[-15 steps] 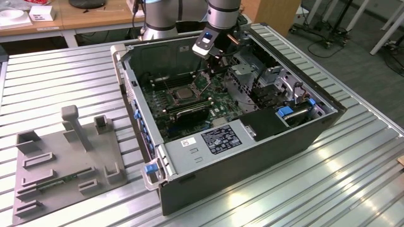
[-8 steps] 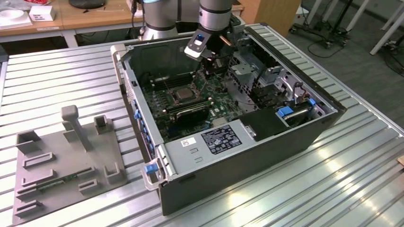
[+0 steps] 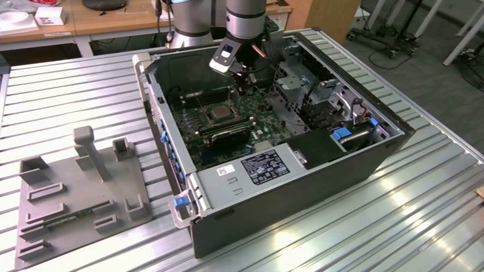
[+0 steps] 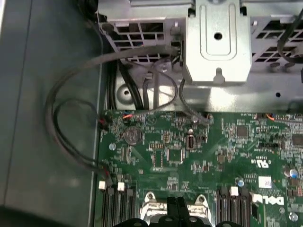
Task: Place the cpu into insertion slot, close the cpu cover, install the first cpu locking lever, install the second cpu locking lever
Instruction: 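Close the cpu cover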
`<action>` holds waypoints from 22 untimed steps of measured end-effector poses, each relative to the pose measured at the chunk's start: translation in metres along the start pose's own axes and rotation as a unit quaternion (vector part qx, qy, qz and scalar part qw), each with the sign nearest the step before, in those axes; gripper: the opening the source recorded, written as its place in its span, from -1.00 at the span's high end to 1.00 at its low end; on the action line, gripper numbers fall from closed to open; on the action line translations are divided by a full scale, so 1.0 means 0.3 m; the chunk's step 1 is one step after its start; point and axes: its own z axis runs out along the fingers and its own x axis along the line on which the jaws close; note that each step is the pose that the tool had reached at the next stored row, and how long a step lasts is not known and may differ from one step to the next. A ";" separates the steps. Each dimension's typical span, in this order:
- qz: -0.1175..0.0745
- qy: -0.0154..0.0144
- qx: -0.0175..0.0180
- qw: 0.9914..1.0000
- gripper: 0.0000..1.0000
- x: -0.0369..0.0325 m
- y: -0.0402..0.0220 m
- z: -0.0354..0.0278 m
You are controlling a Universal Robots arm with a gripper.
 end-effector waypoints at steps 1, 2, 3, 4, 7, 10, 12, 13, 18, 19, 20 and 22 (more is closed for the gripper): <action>0.000 0.000 0.000 1.000 0.79 0.000 -0.003 0.000; 0.000 0.000 0.000 1.000 0.79 0.000 -0.003 0.000; 0.000 0.000 0.000 1.000 0.79 0.000 -0.003 0.000; 0.000 0.000 0.000 1.000 0.79 0.000 -0.003 0.000; 0.000 0.000 0.000 1.000 0.79 0.000 -0.003 0.000; 0.000 0.000 0.000 1.000 0.79 0.000 -0.004 0.000; 0.000 0.000 0.000 1.000 0.79 0.000 -0.004 0.000; 0.000 0.000 0.000 1.000 0.79 0.000 -0.004 0.000; 0.000 0.000 0.003 1.000 0.79 0.000 -0.004 0.000; 0.000 0.000 0.005 1.000 0.79 0.000 -0.004 0.001; 0.000 0.000 0.008 1.000 0.79 0.000 -0.004 0.001; 0.000 0.000 0.008 1.000 0.79 0.000 -0.004 0.000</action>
